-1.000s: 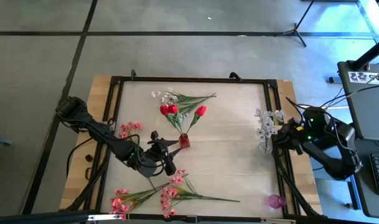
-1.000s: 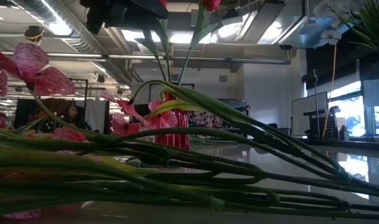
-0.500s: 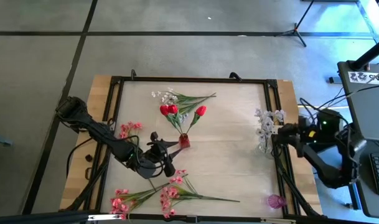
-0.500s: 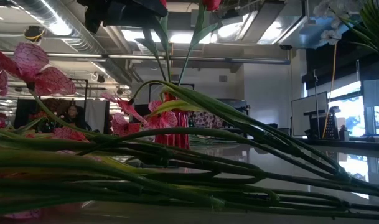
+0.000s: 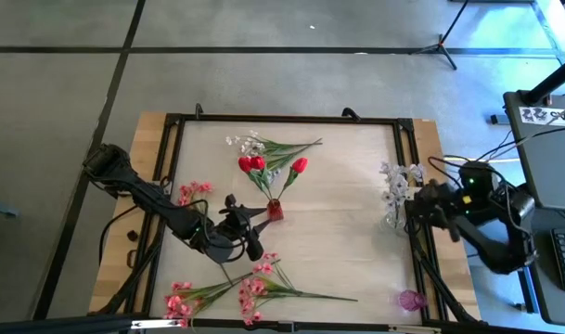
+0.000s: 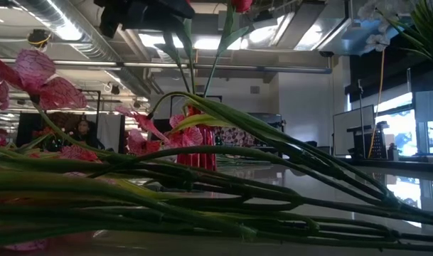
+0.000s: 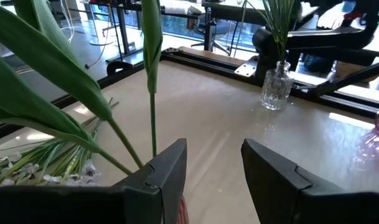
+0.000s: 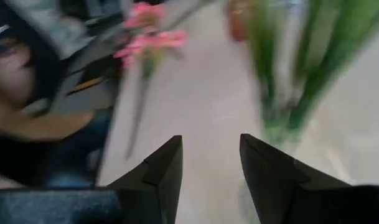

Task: Sort flowers into vase by color
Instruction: Put the right white flowers into the transparent vase

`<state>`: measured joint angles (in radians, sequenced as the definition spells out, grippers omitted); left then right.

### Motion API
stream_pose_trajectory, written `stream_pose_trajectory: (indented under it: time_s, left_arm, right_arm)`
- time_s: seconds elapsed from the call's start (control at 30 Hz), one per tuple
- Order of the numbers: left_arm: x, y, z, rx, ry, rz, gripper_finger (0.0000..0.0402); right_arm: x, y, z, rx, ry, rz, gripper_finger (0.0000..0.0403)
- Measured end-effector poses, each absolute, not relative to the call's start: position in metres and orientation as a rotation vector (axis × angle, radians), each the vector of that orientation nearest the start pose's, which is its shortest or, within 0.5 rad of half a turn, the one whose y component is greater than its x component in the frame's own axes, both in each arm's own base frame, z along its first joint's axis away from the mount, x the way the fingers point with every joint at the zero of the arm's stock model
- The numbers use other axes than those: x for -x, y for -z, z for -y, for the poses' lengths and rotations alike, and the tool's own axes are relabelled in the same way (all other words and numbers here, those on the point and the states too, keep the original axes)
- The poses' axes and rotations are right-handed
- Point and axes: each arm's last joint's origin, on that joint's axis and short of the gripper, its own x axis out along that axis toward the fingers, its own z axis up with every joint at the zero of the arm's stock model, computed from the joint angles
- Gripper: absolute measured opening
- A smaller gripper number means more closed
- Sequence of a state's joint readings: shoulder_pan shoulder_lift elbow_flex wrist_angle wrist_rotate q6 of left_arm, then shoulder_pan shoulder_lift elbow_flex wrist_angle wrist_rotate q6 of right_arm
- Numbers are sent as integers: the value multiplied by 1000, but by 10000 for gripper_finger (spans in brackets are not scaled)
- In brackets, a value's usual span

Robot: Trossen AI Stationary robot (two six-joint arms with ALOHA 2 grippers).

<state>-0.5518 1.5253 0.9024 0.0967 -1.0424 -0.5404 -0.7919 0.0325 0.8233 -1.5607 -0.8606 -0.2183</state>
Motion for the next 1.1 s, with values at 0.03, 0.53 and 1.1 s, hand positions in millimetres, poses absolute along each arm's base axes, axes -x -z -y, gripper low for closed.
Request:
stream_pose_trajectory:
  time_s: [0.03, 0.53, 1.1]
  left_arm:
    - [-280, -232, 142, 149, -559, -223, 151]
    - [-285, -237, 138, 205, -565, -179, 151]
    - [-283, -246, 149, 305, -563, -75, 151]
  right_arm:
    - [23, -270, -52, -335, -167, -504, 155]
    - [24, -313, -34, 38, -711, -90, 100]
    - [3, -286, -28, 8, -1292, -65, 32]
